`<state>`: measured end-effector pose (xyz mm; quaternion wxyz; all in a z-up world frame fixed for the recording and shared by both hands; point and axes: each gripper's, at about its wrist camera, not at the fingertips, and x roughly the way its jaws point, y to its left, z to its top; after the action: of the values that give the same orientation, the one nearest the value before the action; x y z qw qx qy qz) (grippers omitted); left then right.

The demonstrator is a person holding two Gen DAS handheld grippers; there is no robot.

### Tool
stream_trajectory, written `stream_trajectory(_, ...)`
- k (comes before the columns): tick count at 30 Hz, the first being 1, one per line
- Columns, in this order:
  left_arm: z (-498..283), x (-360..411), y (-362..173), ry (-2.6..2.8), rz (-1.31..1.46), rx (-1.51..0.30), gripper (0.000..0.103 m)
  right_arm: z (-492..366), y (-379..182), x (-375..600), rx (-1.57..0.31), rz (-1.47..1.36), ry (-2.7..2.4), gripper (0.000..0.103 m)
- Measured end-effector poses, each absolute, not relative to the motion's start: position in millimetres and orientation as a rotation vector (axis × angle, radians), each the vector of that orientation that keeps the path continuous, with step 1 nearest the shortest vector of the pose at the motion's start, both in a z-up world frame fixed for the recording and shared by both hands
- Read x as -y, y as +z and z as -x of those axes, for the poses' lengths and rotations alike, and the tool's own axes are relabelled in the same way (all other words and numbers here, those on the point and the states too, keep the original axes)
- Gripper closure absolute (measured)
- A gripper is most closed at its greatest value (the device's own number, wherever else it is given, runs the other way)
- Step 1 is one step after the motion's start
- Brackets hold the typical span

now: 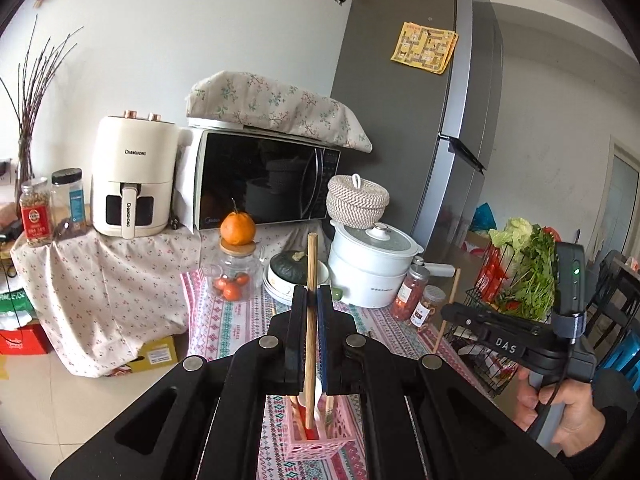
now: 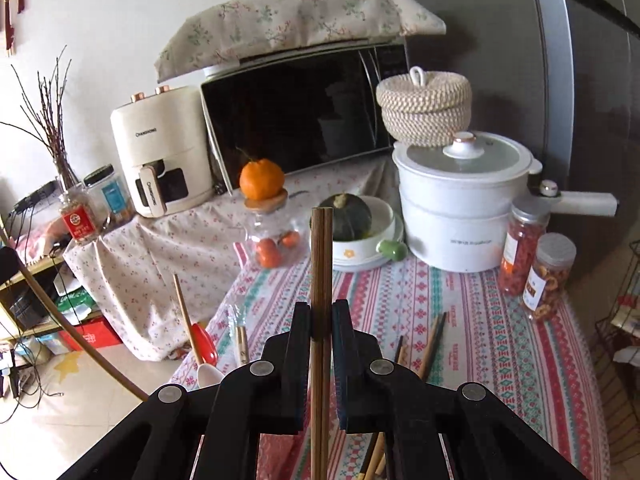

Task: Organize utensils
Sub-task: 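Carry chopsticks toward pink basket with left tool while right tool lifts a chopstick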

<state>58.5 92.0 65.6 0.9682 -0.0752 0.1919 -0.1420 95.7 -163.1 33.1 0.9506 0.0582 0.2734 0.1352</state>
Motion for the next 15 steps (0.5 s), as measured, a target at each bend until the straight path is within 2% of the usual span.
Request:
stream_trajectory(6, -76, -69, 42, -0.261, 0.026, -0.410, 0.099, -89, 46, 163, -0.493, -0.133, 0.292, 0.095)
stream_trajectory(15, -101, -62, 6, -0.268, 0.004, -0.537, 0.098, -81, 54, 156, -0.397, -0.192, 0.345, 0.094)
